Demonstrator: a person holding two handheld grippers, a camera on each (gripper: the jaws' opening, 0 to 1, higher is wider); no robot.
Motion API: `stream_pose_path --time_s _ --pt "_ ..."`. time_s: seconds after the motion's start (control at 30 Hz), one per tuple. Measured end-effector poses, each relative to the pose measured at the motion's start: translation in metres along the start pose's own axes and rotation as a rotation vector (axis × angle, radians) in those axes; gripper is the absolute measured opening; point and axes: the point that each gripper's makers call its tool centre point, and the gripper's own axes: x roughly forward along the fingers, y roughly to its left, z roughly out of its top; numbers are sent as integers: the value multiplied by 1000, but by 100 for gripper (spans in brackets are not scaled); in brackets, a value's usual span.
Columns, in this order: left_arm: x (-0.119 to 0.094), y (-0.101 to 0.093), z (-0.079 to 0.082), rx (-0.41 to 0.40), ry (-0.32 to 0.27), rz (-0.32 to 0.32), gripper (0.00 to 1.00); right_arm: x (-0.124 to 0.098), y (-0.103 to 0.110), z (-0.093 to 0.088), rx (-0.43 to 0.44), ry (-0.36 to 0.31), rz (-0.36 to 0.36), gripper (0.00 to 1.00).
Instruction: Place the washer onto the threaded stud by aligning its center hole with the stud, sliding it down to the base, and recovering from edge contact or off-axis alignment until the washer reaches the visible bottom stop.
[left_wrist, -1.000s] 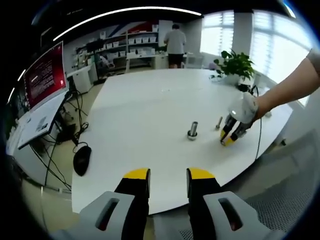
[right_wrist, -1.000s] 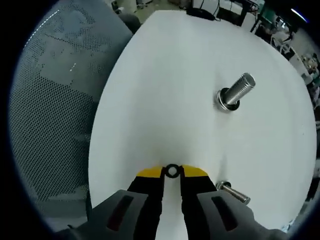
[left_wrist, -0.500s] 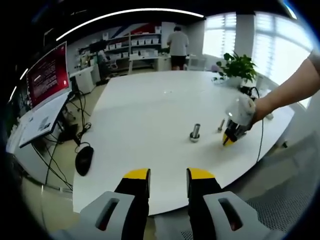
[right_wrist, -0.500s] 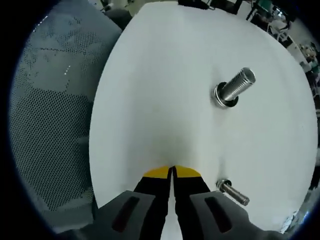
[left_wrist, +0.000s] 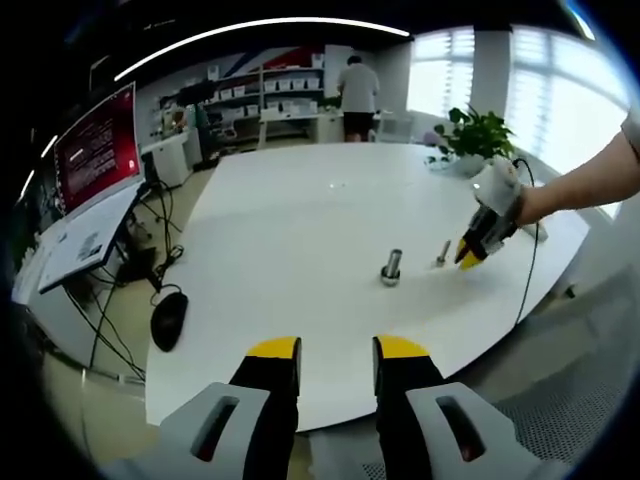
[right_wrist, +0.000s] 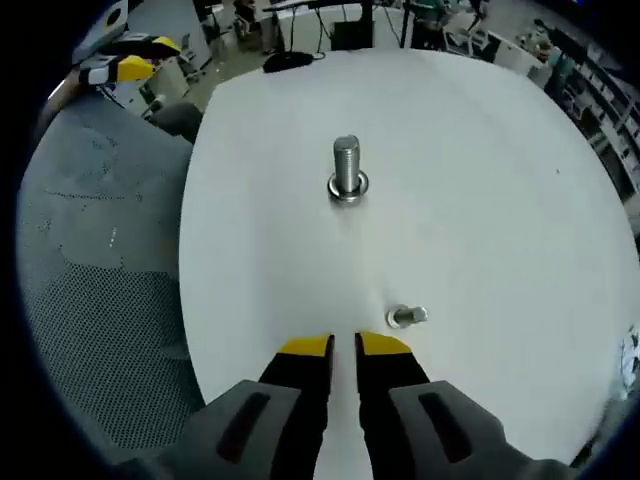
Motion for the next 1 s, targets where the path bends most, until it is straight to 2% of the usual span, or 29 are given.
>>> stream_pose_path --time_s 0.1,0.17,0.27,0.37,0.53,0.6,0.7,0.8,1.0 --pt "0 0 0 -2 -2 -1 27 -7 -6 -13 17 0 -25 12" --pt "0 0 0 -3 0 -2 27 -13 -12 -22 58 -13 -56 15" --pt "0 -1 0 0 1 -3 27 -19 -13 -34 108 -25 -60 16" --pt "0 -2 -1 3 6 -7 27 -30 -25 -46 122 -41 -121 19" --pt "1 -2 -3 4 15 -5 27 -53 -46 -62 325 -137 -207 23" --pt "0 -2 -2 -2 9 -5 27 -62 -46 -69 307 -154 -256 24" --pt "1 -3 -4 4 19 -10 27 -63 -42 -81 321 -164 -270 24" --pt "4 -6 -7 19 40 -19 27 -55 -37 -93 319 -130 -242 24" --pt "4 -6 -10 17 58 -26 27 -42 -36 -89 317 -124 -219 25"
